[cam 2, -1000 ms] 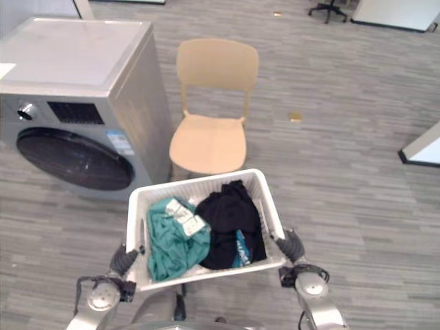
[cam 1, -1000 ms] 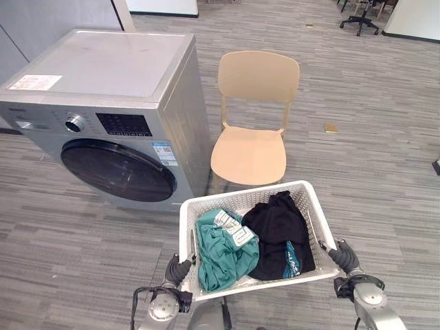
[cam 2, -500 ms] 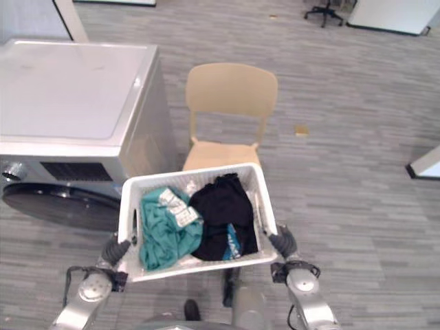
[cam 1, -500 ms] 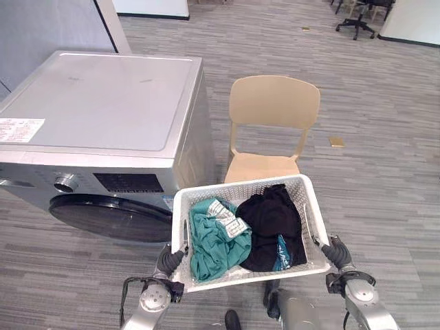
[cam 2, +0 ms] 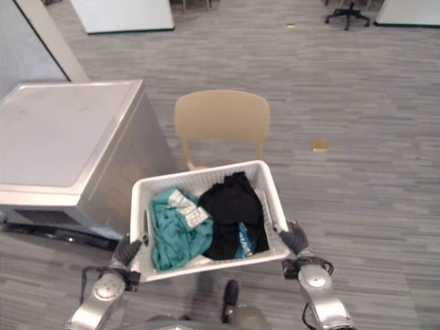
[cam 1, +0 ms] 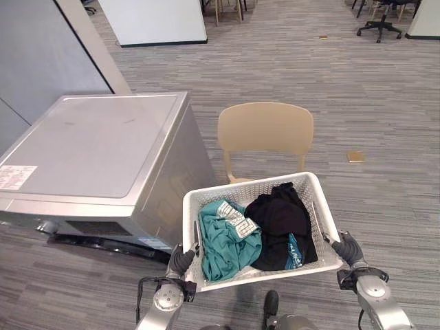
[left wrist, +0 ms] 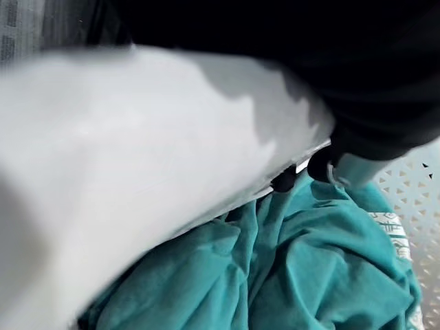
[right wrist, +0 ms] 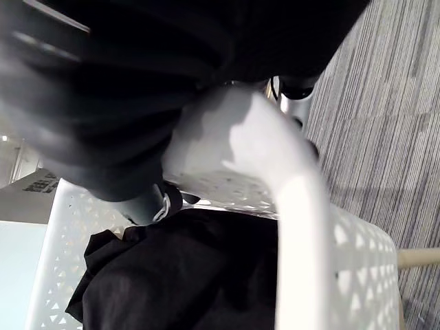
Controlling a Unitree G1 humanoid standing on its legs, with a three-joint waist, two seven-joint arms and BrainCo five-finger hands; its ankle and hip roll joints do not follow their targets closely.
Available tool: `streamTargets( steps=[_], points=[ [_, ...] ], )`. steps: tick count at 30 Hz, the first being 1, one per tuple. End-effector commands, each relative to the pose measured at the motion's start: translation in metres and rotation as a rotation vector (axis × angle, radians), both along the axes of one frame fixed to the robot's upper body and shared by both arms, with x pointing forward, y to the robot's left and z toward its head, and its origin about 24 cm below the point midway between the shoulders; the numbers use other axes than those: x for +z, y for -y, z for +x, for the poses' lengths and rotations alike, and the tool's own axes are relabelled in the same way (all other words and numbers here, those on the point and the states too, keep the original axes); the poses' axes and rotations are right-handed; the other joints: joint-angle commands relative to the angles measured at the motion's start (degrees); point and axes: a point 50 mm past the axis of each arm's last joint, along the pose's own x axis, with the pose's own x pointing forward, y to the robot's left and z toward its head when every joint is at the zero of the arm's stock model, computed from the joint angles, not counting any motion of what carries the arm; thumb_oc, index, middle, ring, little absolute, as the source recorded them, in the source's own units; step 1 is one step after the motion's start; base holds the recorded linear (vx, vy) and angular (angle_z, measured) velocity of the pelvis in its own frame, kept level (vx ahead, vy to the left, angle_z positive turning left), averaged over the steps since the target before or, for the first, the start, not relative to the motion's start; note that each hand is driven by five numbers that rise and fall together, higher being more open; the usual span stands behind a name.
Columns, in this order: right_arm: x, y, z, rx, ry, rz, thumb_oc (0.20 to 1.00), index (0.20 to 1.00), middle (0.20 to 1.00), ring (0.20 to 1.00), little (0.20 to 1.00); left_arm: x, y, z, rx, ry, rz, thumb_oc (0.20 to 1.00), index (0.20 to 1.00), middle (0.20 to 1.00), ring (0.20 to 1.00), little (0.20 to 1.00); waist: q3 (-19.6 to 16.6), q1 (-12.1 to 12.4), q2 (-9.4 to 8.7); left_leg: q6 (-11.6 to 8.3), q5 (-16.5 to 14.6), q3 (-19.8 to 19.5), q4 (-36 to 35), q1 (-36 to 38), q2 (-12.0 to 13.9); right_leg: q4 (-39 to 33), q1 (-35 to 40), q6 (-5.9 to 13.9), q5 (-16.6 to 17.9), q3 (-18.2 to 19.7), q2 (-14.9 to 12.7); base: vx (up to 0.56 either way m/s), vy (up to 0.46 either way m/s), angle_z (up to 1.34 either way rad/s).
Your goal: Grab the laundry basket,head to the washer,open it,put in the laundry and shut it.
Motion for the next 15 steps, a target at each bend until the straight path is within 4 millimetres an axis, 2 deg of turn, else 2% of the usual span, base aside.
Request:
streamTargets(
  steps=[1, 5, 11, 15],
  points=[
    [0.021, -0.012, 0.018, 0.055, 0.143, 0.054, 0.200, 0.200, 0.200, 0.200, 0.200, 0.042, 0.008, 0.043, -0.028, 0.252, -0.066, 0.200, 0.200, 0.200, 0.200, 0.200, -0.3, -0.9, 0.74, 0.36, 3.9, -1.1, -2.5, -1.0, -0.9, 1.1, 2.6, 6.41, -9.4, 2.0, -3.5, 0.02, 0.101, -0.21],
    [0.013, -0.019, 0.024, 0.065, 0.115, 0.027, 0.200, 0.200, 0.200, 0.200, 0.200, 0.041, 0.004, 0.045, -0.038, 0.249, -0.018, 0.200, 0.200, 0.200, 0.200, 0.200, -0.2, -0.7, 0.57, 0.99, 4.8, -0.2, -5.2, -0.8, -1.3, 1.5, 0.6, 6.92, -8.5, 3.8, -3.4, 0.00, 0.092, -0.19],
    [0.001, -0.040, 0.041, 0.075, 0.073, 0.073, 0.200, 0.200, 0.200, 0.200, 0.200, 0.044, 0.004, 0.062, -0.041, 0.270, 0.036, 0.200, 0.200, 0.200, 0.200, 0.200, 1.2, 0.1, -0.35, 1.58, 5.7, 1.0, -6.5, -4.0, -1.1, 2.1, -4.9, 7.63, -6.9, 5.5, -3.7, -0.11, 0.049, -0.16],
    [0.010, -0.066, 0.076, 0.112, 0.102, 0.065, 0.200, 0.200, 0.200, 0.200, 0.200, 0.059, 0.011, 0.095, -0.008, 0.339, 0.079, 0.200, 0.200, 0.200, 0.200, 0.200, 3.2, 1.1, -1.21, 1.91, 7.8, 0.8, -6.7, -11.6, -1.7, 2.2, -13.1, 8.12, -4.0, 6.1, -4.7, -0.20, 0.038, -0.07]
  ],
)
